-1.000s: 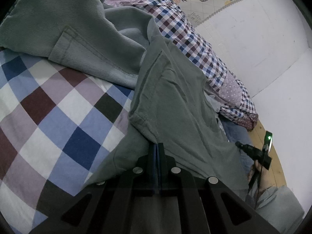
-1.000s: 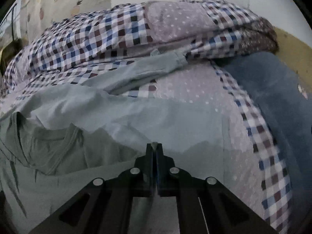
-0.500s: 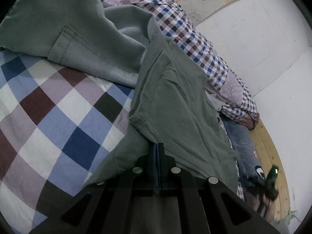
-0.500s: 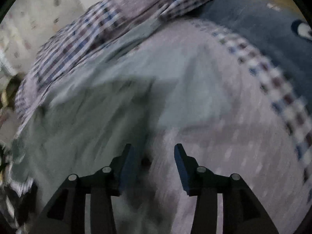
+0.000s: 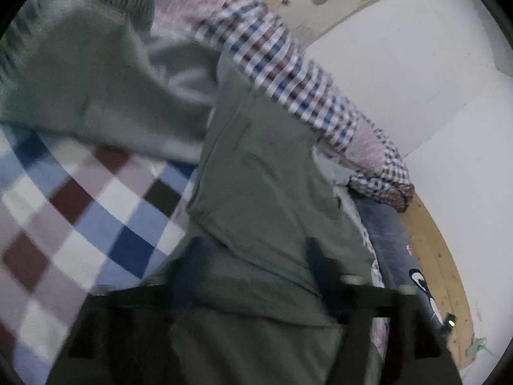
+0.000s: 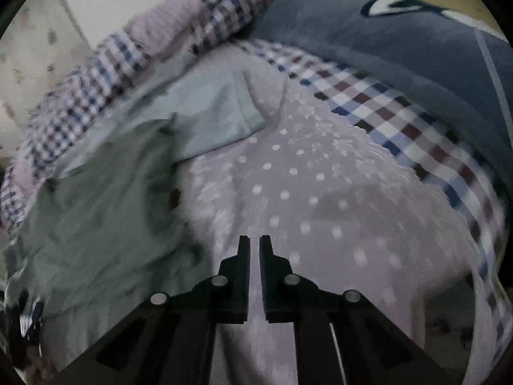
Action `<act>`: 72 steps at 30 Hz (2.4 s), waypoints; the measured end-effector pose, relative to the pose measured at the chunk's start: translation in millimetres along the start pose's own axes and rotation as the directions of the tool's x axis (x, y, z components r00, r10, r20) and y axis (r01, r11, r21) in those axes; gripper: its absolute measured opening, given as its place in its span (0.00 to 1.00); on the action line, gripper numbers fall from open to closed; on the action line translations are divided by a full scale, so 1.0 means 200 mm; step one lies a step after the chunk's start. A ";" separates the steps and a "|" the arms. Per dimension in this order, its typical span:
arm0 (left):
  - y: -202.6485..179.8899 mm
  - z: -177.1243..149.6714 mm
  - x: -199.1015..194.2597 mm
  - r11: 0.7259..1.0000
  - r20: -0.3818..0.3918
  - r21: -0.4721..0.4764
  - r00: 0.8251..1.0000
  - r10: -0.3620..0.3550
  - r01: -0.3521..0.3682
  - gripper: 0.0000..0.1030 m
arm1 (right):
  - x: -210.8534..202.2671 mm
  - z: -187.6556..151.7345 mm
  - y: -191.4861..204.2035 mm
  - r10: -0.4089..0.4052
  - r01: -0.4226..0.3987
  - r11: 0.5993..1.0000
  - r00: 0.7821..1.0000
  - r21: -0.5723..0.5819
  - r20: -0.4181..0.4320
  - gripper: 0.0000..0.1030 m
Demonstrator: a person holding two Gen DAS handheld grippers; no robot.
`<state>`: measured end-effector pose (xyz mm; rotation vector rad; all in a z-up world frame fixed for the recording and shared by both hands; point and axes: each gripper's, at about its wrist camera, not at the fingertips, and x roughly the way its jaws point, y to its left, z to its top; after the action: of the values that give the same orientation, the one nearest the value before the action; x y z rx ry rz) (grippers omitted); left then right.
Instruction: Fold clothes
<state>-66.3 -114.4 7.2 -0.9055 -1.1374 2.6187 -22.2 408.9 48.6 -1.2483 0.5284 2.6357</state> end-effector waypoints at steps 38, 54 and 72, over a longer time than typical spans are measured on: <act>0.30 -0.88 -1.21 0.999 -0.297 -0.002 0.954 0.040 -0.042 0.85 | -0.96 -1.35 0.81 0.408 -0.286 0.810 0.902 -0.513 0.140 0.43; 0.35 -0.91 -1.19 0.912 -0.348 -0.332 0.868 -0.355 0.240 0.85 | -0.93 -1.77 1.02 0.403 -0.231 0.582 0.915 -0.779 0.030 0.59; 0.38 -0.83 -1.20 0.814 -0.308 -0.419 0.780 -0.545 0.403 0.85 | -0.83 -2.32 1.37 0.424 0.013 0.142 0.903 -0.990 0.073 0.58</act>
<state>231.5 -150.6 -22.7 -0.9989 -1.4690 1.7438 328.3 -24.8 -28.7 -0.7437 -1.5387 3.3307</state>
